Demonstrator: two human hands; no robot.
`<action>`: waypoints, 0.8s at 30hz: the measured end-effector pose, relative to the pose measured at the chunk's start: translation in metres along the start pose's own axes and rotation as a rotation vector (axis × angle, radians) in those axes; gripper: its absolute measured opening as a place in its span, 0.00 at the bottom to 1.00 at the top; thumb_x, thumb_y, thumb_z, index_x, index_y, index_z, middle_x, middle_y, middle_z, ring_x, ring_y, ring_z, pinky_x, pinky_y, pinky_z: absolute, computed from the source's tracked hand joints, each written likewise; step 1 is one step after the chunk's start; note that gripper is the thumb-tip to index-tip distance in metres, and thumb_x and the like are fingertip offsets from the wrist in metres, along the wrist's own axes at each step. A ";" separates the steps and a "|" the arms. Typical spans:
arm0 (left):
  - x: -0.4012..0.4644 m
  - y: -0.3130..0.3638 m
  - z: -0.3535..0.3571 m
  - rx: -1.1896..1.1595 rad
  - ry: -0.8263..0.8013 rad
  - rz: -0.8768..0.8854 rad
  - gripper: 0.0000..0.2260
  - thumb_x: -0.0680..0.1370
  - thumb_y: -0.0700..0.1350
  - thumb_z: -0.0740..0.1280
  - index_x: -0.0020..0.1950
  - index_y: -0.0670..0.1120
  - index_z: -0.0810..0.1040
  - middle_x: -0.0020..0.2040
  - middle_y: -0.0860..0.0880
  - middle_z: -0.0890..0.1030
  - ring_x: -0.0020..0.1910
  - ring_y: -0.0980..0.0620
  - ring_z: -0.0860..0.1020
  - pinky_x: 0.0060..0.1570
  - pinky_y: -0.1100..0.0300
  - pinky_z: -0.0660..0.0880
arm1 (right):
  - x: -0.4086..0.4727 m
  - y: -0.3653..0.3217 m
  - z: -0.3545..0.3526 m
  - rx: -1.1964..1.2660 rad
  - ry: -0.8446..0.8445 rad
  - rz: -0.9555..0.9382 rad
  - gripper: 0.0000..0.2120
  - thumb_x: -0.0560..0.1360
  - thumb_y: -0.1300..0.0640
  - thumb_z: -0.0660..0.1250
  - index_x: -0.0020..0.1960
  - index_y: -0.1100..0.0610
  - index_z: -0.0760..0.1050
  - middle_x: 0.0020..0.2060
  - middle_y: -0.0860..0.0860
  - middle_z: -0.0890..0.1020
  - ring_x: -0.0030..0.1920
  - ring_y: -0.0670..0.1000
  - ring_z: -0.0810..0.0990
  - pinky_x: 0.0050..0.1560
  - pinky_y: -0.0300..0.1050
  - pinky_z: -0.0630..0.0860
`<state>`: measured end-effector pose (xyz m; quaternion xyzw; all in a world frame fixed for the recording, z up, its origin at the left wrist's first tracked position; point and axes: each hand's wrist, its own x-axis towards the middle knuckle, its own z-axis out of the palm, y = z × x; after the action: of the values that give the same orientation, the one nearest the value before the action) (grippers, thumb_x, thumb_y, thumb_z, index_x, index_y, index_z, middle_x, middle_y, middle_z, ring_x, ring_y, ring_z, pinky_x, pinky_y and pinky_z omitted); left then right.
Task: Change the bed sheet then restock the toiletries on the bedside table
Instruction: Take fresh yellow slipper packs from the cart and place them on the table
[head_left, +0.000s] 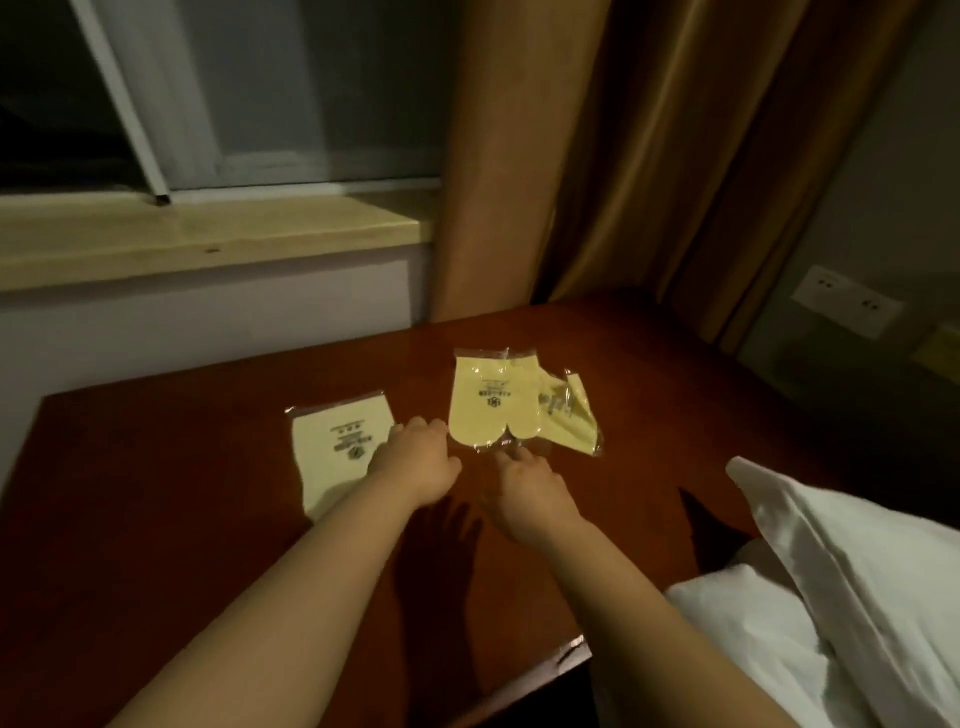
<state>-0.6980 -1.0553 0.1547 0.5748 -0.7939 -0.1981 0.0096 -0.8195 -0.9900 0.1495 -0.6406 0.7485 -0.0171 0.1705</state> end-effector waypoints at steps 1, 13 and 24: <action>0.019 0.002 0.005 -0.006 -0.022 -0.010 0.21 0.79 0.50 0.60 0.71 0.46 0.65 0.67 0.45 0.68 0.66 0.44 0.66 0.62 0.51 0.68 | 0.020 0.006 -0.005 0.014 0.024 -0.001 0.24 0.78 0.51 0.61 0.72 0.55 0.62 0.70 0.56 0.65 0.69 0.58 0.65 0.66 0.55 0.67; 0.197 0.021 0.068 -0.373 -0.098 -0.370 0.28 0.77 0.52 0.66 0.73 0.47 0.59 0.68 0.46 0.66 0.67 0.44 0.65 0.60 0.51 0.68 | 0.219 0.089 0.013 0.446 -0.026 0.298 0.35 0.77 0.55 0.63 0.77 0.56 0.46 0.76 0.59 0.49 0.74 0.61 0.55 0.70 0.52 0.62; 0.254 0.026 0.079 -0.740 0.055 -0.643 0.10 0.76 0.46 0.68 0.53 0.44 0.72 0.53 0.44 0.80 0.47 0.45 0.79 0.40 0.58 0.72 | 0.272 0.120 0.022 0.508 0.054 0.425 0.22 0.80 0.57 0.57 0.71 0.64 0.58 0.61 0.59 0.73 0.59 0.56 0.75 0.58 0.49 0.75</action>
<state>-0.8269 -1.2572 0.0364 0.7538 -0.4521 -0.4445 0.1728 -0.9601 -1.2270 0.0357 -0.4064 0.8415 -0.1842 0.3046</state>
